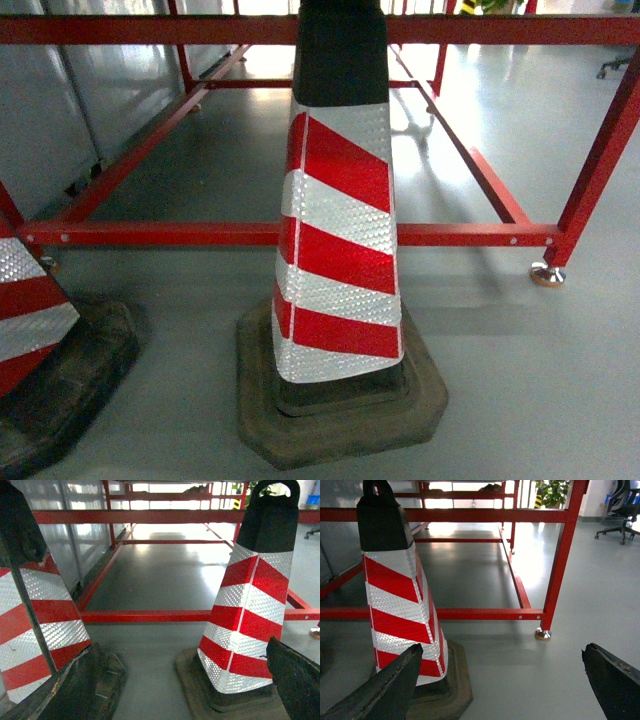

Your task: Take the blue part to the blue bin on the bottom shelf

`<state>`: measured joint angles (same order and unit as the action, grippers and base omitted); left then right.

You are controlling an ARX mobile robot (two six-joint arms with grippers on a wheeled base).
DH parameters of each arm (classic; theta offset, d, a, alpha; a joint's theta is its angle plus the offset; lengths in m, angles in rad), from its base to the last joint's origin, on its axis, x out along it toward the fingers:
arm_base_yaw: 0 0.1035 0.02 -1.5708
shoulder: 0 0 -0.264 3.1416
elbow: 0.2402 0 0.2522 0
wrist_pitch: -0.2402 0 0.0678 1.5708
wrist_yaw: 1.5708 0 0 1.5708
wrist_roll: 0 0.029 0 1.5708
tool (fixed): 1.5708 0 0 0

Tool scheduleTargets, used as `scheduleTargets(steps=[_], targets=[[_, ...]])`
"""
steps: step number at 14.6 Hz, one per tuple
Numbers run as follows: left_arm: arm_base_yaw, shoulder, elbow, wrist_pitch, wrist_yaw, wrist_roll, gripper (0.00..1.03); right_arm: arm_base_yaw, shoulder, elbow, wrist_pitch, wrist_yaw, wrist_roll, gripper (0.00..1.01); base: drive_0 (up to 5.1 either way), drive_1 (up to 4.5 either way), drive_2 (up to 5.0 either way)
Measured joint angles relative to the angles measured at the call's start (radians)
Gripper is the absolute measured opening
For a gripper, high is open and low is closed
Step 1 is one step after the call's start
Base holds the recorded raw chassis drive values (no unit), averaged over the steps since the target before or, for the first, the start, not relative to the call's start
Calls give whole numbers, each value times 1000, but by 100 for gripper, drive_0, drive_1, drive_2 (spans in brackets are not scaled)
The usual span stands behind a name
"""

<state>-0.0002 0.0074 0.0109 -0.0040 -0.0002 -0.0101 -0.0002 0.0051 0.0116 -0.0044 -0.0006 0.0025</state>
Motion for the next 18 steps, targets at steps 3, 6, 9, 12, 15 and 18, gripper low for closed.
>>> scheduleTargets(steps=[3,6,9,12,15,18], targets=[[0,0,0,0,0,0,98,0,0,0,0,0,0,98,0,0,0],[0,0,0,0,0,0,98,0,0,0,0,0,0,98,0,0,0],[0,0,0,0,0,0,98,0,0,0,0,0,0,98,0,0,0],[0,0,0,0,0,0,98,0,0,0,0,0,0,98,0,0,0],[0,0,0,-3,0,0,98,0,0,0,-3,0,0,98,0,0,0],[0,0,0,-1,-1,0,98,0,0,0,-2,1,0,98,0,0,0]])
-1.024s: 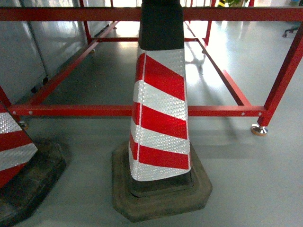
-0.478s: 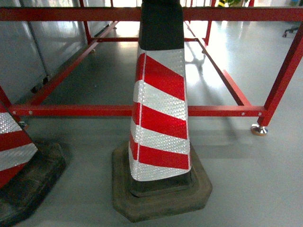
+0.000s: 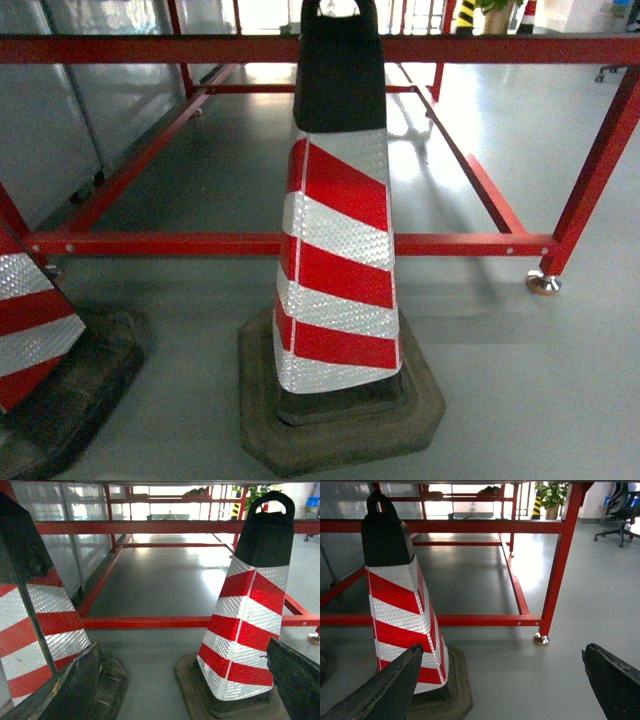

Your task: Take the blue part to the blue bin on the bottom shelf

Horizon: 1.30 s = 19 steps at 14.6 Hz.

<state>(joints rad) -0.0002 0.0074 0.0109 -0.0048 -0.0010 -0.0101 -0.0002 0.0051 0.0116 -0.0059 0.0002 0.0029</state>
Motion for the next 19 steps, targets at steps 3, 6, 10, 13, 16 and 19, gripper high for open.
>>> scheduleTargets(steps=[3,6,10,13,16,19], targets=[[0,0,0,1,1,2,98,0,0,0,0,-1,0,98,0,0,0],[0,0,0,1,0,8,98,0,0,0,0,-1,-1,98,0,0,0],[0,0,0,0,1,10,98,0,0,0,0,0,1,98,0,0,0],[0,0,0,1,0,10,98,0,0,0,1,0,0,98,0,0,0],[0,0,0,1,-1,10,98,0,0,0,2,0,-1,98,0,0,0],[0,0,0,1,1,11,98,0,0,0,0,-1,0,98,0,0,0]])
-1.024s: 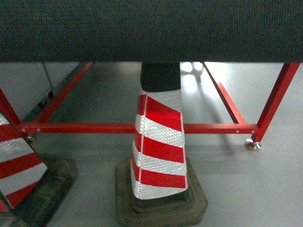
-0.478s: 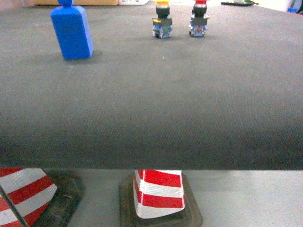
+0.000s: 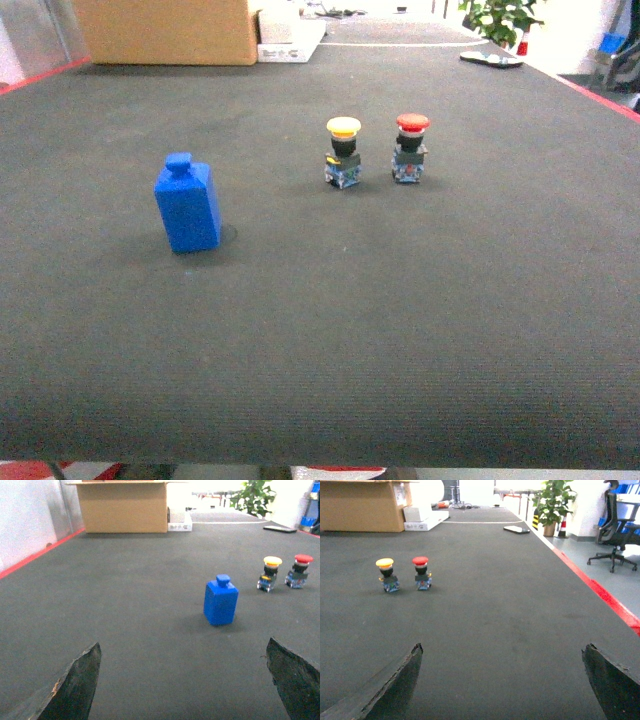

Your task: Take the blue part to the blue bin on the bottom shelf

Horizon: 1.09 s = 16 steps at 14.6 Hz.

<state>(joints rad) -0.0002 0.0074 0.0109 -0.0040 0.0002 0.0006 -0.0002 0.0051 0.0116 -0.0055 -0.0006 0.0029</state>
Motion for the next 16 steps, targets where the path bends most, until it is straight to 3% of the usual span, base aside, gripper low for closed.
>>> scheduleTargets(steps=[14,15,16], targets=[[0,0,0,0,-1,0,98,0,0,0,1,0,0,98,0,0,0],[-1,2,2,-13,-5,-4,98,0,0,0,1,0,0,98,0,0,0],[-14,82,66,-187,-74,-47,98,0,0,0,0,1,0,98,0,0,0]])
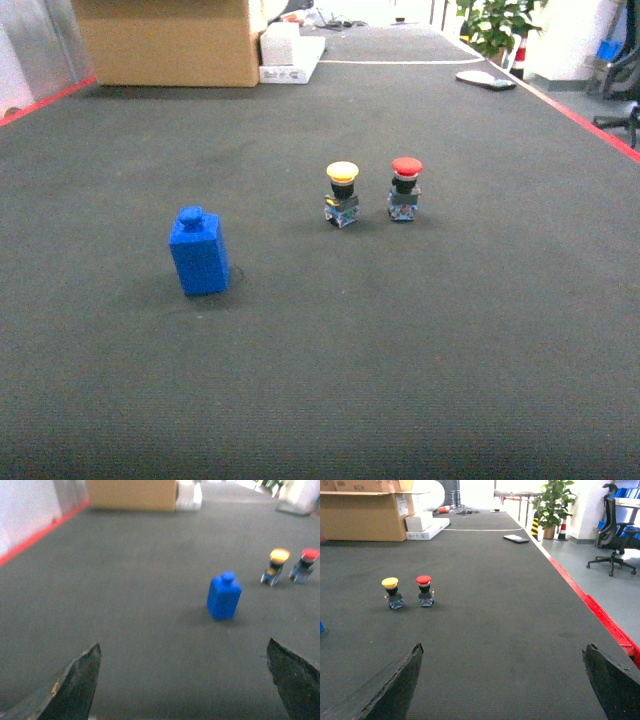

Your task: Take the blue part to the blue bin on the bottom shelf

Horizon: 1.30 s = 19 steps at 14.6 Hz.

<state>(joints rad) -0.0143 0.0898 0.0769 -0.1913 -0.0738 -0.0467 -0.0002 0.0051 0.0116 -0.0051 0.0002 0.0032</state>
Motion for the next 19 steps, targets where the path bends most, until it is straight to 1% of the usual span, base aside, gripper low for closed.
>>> scheduleTargets(steps=[1,2,3,4,5,6,7,8,9,10,11,13,15,17,19], targets=[[23,123,67,-63,-28,-27,98,0,0,0,1,-1,0,98,0,0,0],[63,190,105,-10,-23,-37,98,0,0,0,1,-1,-1,98,0,0,0],[94,242,146,68,-10,-40,98,0,0,0,0,-1,-1,98,0,0,0],[89,334,199,169,5,-49,98,0,0,0,0,0,-1,98,0,0,0],[54,462,245,275,16,-50,98,0,0,0,0,-1,-1,98,0,0,0],[-7,627,295,374,23,-43,98,0,0,0,0,-1,-1,98,0,0,0],[-68,763,345,433,21,-32,98,0,0,0,0,-1,-1,98,0,0,0],[-121,878,395,473,14,-29,98,0,0,0,0,-1,-1,98,0,0,0],[-161,979,446,500,16,-29,98,0,0,0,0,-1,-1,98,0,0,0],[-201,1186,514,569,31,-36,98,0,0,0,0,-1,-1,98,0,0,0],[-207,1305,531,620,57,-37,98,0,0,0,0,-1,-1,98,0,0,0],[-207,1451,535,707,71,-30,98,0,0,0,0,-1,-1,98,0,0,0],[-224,1644,599,833,90,-9,98,0,0,0,0,-1,-1,98,0,0,0],[-231,1756,679,865,85,-2,98,0,0,0,0,0,-1,98,0,0,0],[-234,1862,773,847,65,-2,98,0,0,0,0,-1,-1,98,0,0,0]])
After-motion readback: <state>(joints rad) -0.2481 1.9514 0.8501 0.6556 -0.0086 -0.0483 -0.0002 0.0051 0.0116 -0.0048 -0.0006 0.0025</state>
